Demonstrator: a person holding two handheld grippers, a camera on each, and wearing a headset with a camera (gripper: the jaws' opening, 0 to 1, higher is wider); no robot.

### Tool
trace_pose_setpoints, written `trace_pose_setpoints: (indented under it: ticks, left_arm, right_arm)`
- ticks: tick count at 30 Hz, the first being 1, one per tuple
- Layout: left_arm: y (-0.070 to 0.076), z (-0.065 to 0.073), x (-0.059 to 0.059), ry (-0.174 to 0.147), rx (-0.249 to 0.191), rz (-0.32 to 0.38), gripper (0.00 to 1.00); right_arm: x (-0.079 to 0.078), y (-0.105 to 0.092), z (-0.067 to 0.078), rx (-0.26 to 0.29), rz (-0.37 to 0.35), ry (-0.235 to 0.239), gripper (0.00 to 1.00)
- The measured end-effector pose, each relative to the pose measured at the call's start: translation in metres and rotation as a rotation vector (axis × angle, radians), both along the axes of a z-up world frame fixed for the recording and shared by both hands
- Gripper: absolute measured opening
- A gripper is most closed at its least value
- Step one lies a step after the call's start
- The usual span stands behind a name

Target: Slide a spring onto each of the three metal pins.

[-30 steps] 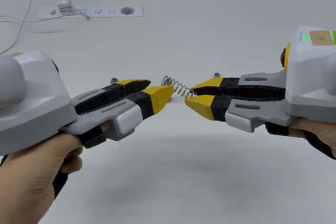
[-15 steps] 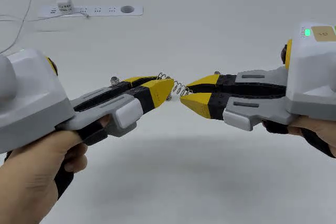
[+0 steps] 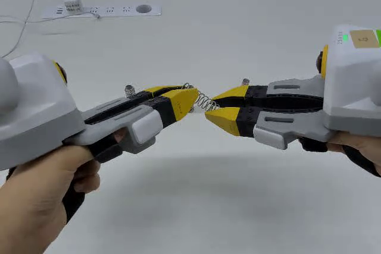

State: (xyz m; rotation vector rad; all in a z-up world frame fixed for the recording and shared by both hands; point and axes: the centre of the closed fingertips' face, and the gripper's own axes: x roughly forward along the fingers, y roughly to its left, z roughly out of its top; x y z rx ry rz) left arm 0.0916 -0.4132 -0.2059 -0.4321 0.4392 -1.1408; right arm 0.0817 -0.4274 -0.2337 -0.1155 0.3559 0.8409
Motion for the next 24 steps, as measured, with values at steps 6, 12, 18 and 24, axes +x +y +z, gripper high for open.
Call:
trace_pose_setpoints:
  ticks: [6,12,18,24]
  left_arm:
    - [-0.001,0.001,0.0,0.001,0.004,-0.003,0.11]
    - [-0.003,0.002,0.0,-0.018,0.023,-0.002,0.11]
    - [-0.004,0.008,0.002,-0.079,0.059,-0.008,0.11]
    - [-0.008,0.016,0.006,-0.175,0.104,-0.022,0.11]
  right_arm:
    - [0.0,-0.001,0.001,0.0,-0.007,-0.003,0.12]
    - [0.001,-0.002,0.002,0.001,-0.026,-0.006,0.15]
    - [0.003,-0.008,-0.003,-0.006,-0.066,0.022,0.27]
    - [0.001,-0.013,-0.006,-0.009,-0.09,0.053,0.36]
